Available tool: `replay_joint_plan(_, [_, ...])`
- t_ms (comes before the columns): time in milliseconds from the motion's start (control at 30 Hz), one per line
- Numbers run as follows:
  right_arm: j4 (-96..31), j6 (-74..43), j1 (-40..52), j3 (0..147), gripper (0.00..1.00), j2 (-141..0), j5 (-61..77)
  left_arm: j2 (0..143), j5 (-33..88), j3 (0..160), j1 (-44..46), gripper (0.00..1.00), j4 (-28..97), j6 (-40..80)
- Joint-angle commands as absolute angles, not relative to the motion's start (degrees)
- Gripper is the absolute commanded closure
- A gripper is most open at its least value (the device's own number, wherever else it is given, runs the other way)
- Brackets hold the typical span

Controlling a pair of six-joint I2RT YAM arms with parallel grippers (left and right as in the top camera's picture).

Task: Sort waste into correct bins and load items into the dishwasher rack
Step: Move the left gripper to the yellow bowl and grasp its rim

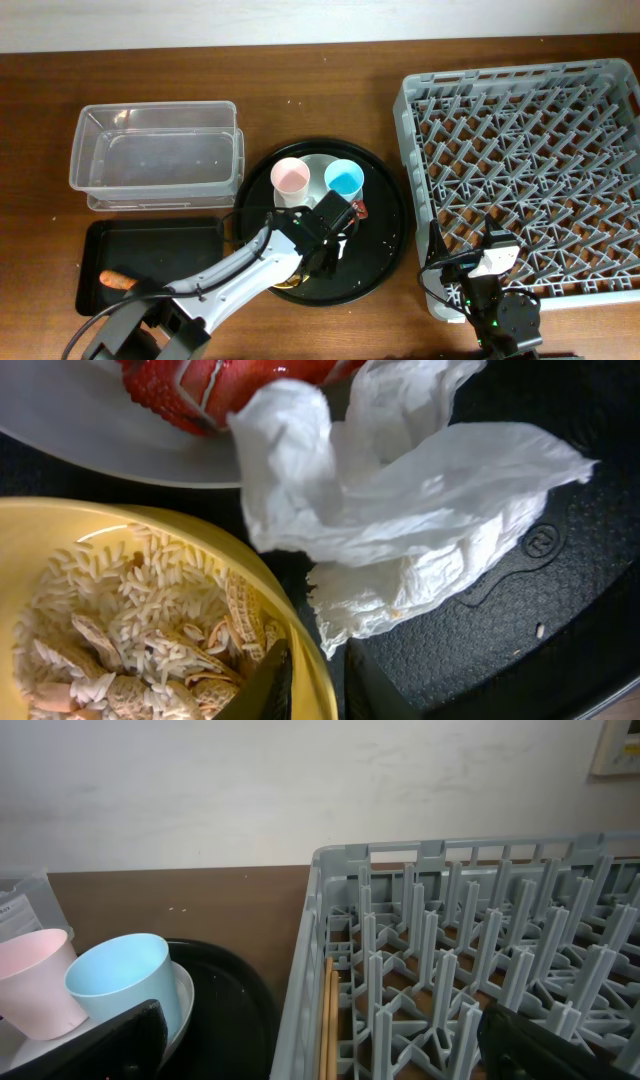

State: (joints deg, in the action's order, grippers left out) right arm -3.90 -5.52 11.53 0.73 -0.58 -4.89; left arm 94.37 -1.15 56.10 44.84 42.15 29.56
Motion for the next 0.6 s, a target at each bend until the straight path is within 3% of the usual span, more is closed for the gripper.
replay_joint_plan(0, [-4.2,-5.1,11.2,0.3,0.02,-0.4,-4.8,94.9,-2.0,55.2,45.0,0.82,42.0,29.3])
replay_joint_plan(267, [-4.2,-5.1,11.2,0.3,0.02,-0.4,-4.8,94.9,-2.0,55.2,44.9,0.83,41.9,29.9])
replay_joint_plan(333, [-4.2,-5.1,11.2,0.3,0.02,-0.4,-4.8,94.9,-2.0,55.2,44.9,0.99,41.9,30.0])
replay_joint_plan(567, [-4.2,-5.1,11.2,0.3,0.02,-0.4,-4.7,94.9,-1.9,55.5,44.9,0.99,42.3,30.1])
